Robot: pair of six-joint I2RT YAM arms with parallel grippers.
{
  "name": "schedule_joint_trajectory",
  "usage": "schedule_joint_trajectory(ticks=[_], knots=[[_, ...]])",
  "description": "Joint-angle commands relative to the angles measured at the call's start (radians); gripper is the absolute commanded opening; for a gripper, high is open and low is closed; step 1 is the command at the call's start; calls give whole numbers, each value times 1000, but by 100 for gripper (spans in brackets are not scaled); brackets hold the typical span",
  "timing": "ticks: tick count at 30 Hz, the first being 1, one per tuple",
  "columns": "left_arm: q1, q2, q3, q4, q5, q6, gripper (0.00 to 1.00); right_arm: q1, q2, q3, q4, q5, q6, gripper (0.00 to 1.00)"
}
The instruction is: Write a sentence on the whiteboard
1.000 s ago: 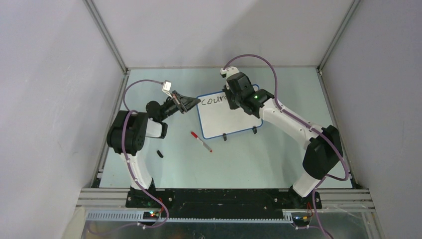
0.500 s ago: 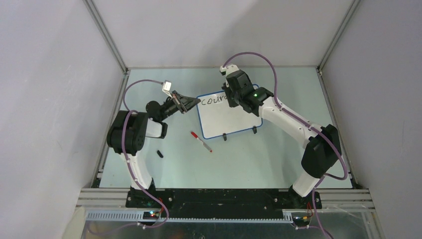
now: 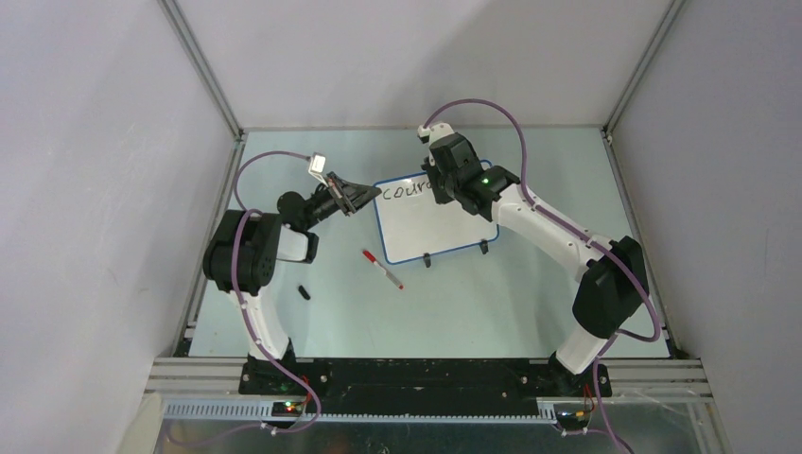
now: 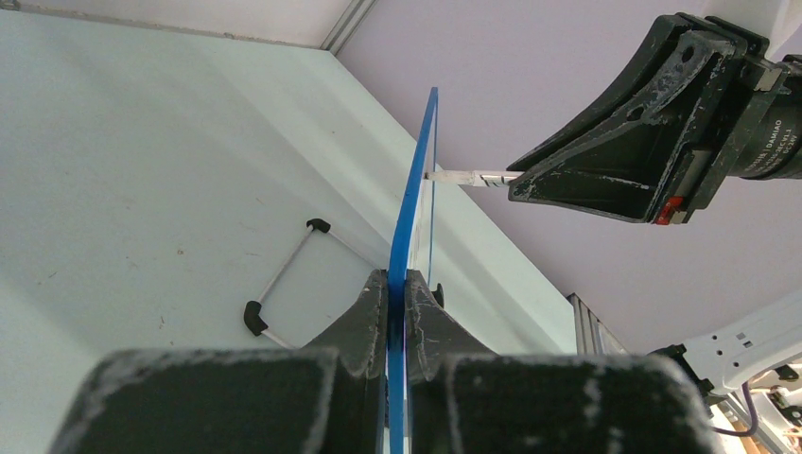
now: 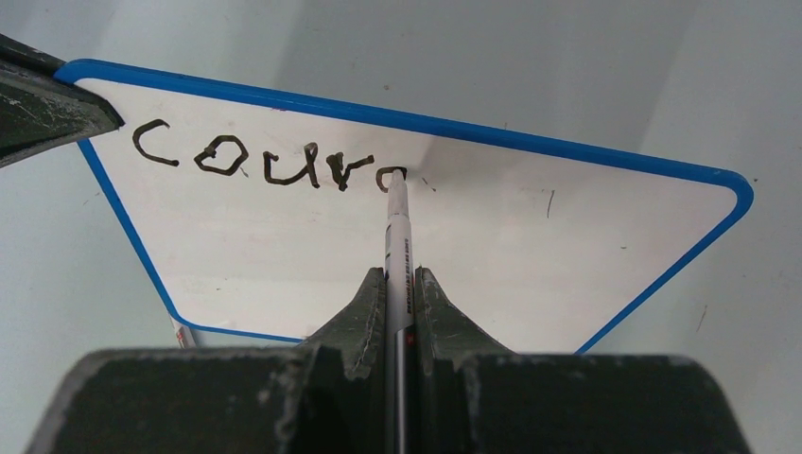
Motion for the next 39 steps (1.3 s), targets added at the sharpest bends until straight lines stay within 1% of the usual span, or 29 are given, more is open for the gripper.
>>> schedule_joint_trajectory(ticks=[1,12,18,25,30,33,39], knots=[[-7,-50,-1,55,12,23,0,-6,-16,-15,19,23,9,0],[-7,-51,-3,55,11,24,0,-6,-42,-63,16,38,12,0],[-7,-51,-2,55,13,24,0,-6,-46,-63,29,35,12,0],[-7,-49,0,55,12,23,0,-6,-84,-38,63,-29,12,0],[-7,-50,-1,55,11,23,0,-4,-134,-62,103,-56,13,0],[-8,-49,0,54,12,23,0,-6,-144,-72,106,-40,17,0],[-7,-49,0,55,9,21,0,-11,-132,-66,81,45,19,0]])
